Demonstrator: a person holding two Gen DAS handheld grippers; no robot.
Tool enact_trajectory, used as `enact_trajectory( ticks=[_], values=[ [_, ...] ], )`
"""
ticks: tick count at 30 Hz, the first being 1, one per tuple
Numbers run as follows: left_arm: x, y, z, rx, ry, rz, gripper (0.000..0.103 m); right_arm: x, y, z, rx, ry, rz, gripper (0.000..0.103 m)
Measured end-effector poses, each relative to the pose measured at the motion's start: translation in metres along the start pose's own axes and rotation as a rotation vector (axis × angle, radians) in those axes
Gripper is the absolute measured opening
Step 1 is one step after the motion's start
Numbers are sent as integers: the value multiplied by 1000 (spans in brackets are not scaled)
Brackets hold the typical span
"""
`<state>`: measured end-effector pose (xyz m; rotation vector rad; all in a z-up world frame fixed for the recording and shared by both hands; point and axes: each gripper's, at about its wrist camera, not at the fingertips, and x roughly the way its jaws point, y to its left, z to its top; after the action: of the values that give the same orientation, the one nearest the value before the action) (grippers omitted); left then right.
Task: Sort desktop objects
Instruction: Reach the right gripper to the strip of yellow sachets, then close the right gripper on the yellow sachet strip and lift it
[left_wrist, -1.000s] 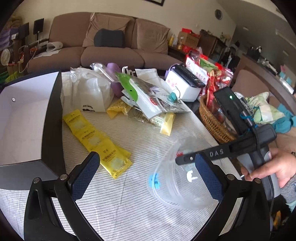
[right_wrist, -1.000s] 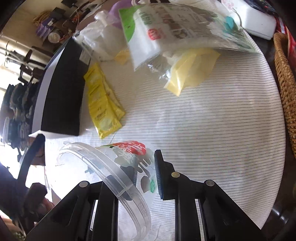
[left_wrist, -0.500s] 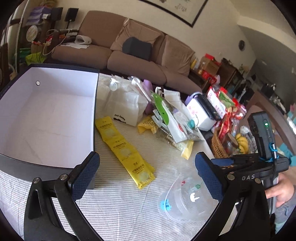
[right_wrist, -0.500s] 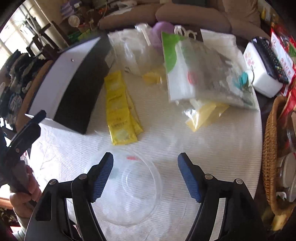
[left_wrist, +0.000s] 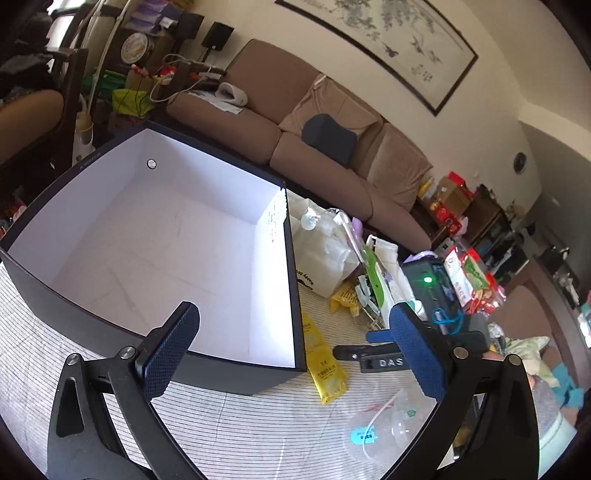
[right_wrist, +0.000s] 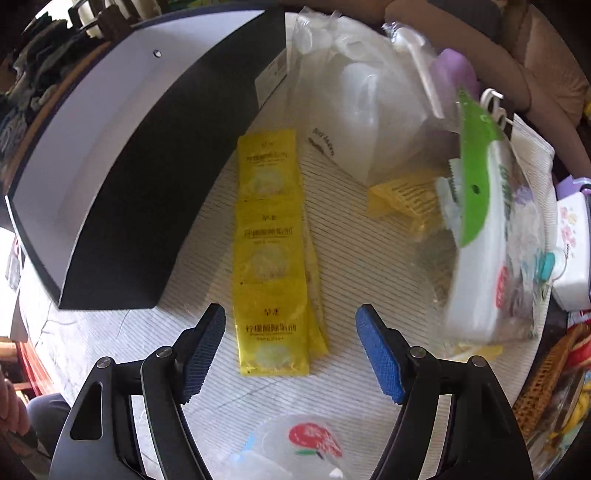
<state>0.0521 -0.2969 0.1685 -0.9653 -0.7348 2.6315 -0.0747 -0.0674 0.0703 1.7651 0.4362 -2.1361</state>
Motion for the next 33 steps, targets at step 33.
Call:
enact_trajectory(
  ticks=[33],
  values=[
    [19, -11, -12, -19, 72, -57, 103, 57, -23, 48, -32, 98, 34, 59]
  ],
)
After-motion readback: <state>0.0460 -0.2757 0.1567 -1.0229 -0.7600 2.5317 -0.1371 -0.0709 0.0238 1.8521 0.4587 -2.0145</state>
